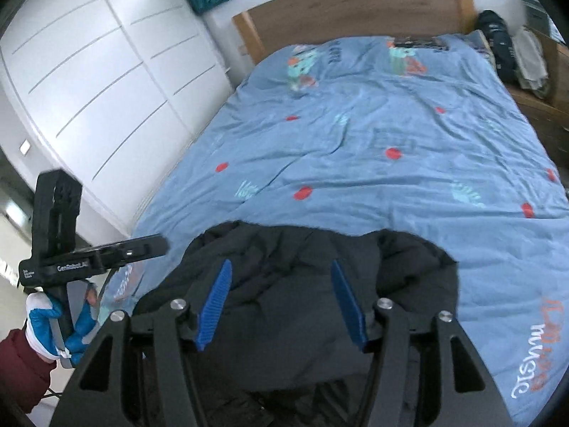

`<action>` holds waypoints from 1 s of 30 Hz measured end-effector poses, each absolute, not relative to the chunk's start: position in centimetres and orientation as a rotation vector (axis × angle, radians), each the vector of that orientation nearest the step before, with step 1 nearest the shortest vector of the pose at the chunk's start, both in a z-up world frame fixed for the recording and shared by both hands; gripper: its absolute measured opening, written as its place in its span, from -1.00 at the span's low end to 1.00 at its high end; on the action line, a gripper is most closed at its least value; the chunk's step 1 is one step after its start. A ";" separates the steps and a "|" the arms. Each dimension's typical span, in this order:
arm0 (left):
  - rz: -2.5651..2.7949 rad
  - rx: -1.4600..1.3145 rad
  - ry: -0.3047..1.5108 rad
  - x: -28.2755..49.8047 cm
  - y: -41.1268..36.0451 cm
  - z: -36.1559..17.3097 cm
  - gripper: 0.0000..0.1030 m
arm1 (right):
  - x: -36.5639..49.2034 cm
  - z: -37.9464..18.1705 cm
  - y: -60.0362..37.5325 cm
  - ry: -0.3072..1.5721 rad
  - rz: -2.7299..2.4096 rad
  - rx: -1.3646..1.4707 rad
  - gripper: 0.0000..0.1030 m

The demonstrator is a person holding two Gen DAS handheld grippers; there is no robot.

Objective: Fold large clothes

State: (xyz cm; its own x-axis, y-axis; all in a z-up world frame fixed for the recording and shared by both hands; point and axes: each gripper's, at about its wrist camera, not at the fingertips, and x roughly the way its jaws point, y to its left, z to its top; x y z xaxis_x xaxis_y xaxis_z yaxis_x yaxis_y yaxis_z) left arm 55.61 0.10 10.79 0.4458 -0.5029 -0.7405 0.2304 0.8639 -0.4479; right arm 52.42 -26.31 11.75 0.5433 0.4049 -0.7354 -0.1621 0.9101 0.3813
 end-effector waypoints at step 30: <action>-0.315 -0.083 0.998 45.3 -1.6 -6.4 0.26 | 42.7 -7.7 -22.1 1.090 0.284 0.006 0.12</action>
